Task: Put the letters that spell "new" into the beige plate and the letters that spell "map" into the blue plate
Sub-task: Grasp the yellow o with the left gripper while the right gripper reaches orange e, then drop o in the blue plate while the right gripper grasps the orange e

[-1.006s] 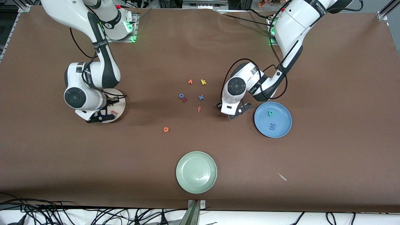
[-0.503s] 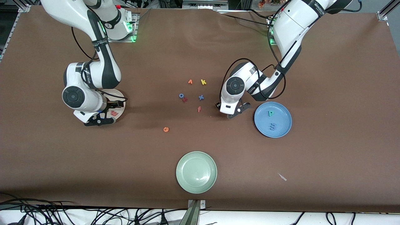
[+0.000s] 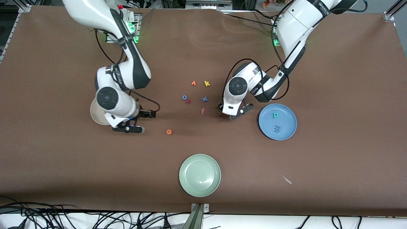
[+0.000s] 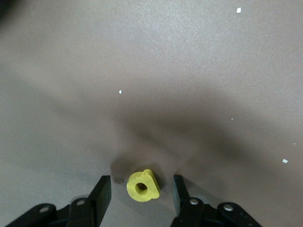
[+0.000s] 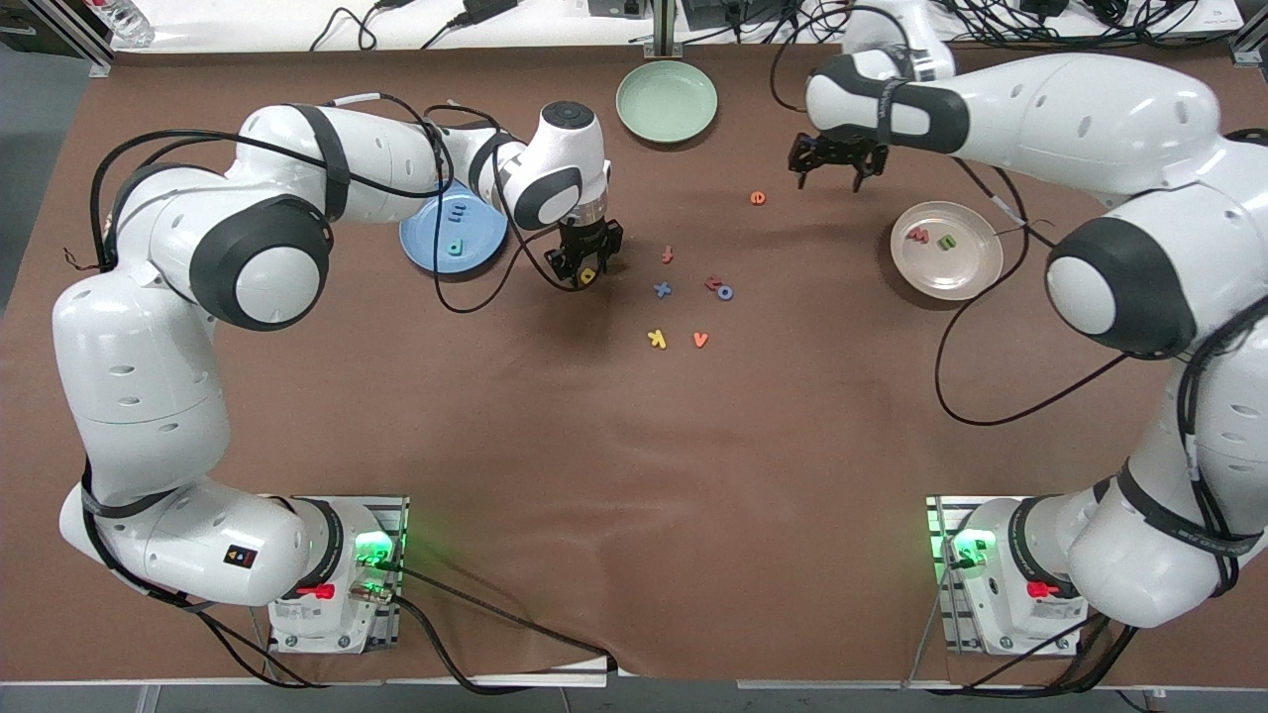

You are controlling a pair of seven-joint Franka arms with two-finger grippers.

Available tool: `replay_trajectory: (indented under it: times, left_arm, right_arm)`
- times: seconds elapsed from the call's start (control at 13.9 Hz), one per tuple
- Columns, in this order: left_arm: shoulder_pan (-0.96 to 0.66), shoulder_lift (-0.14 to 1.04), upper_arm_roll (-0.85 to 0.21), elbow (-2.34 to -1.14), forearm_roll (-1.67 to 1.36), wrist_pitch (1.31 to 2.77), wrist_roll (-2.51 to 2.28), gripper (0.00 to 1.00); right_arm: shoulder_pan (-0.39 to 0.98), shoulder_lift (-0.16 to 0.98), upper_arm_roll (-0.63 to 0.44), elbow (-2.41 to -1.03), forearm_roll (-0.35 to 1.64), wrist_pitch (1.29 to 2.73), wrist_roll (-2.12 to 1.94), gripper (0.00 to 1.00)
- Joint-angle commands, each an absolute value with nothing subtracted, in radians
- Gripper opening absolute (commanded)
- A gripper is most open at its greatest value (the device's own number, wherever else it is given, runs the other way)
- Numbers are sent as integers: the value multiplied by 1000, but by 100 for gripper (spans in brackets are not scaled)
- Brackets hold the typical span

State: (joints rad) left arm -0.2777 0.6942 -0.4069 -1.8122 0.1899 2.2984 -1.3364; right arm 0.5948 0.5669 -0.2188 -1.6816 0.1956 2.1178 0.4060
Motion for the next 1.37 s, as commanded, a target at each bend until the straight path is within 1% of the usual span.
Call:
replay_trajectory:
  times: [0.0,0.14,0.22,0.29,0.43,0.57,0.65,0.79,0.86,1.01,1.08,1.15,1.22,1.29]
  left_arm:
    - [-290,693,-407,-1822,189,2304,-1358,46]
    - [-290,693,-407,-1822,190,2304,-1358,26]
    - [-290,693,-407,-1822,190,2304,-1358,20]
    - [-290,690,-407,-1819,201,2292,-1344,16]
    - [-276,660,-405,-1803,202,2242,-1304,15]
    - [-243,621,-403,-1764,202,2136,-1209,15]
    - [-227,606,-403,-1734,202,2082,-1156,15]
    - [-168,606,-402,-1656,202,1995,-990,15]
    - [-125,606,-402,-1642,202,1976,-900,16]
    - [-49,597,-400,-1640,202,1973,-730,18]
    - [-7,598,-397,-1641,204,1974,-642,19]
    - [39,606,-397,-1641,206,1983,-570,19]
    - [67,618,-397,-1641,207,1988,-521,21]
    - [90,624,-397,-1649,234,1988,-476,30]
  right_arm:
    - [613,676,-203,-1583,215,2170,500,100]
    - [629,728,-202,-1560,216,2247,532,100]
    - [632,753,-202,-1542,221,2273,546,100]
    - [637,777,-198,-1520,221,2287,549,100]
    - [638,804,-198,-1490,221,2290,552,100]
    - [638,825,-192,-1483,221,2318,552,100]
    - [638,834,-166,-1482,221,2344,552,100]
    - [637,842,-158,-1483,221,2355,549,100]
    - [637,842,-158,-1483,221,2355,546,99]
    - [635,844,-158,-1483,221,2355,540,93]
    - [632,844,-158,-1483,221,2353,537,91]
    - [627,844,-158,-1483,221,2353,532,87]
    - [626,845,-158,-1483,221,2353,532,87]
    - [626,847,-158,-1483,221,2353,531,84]
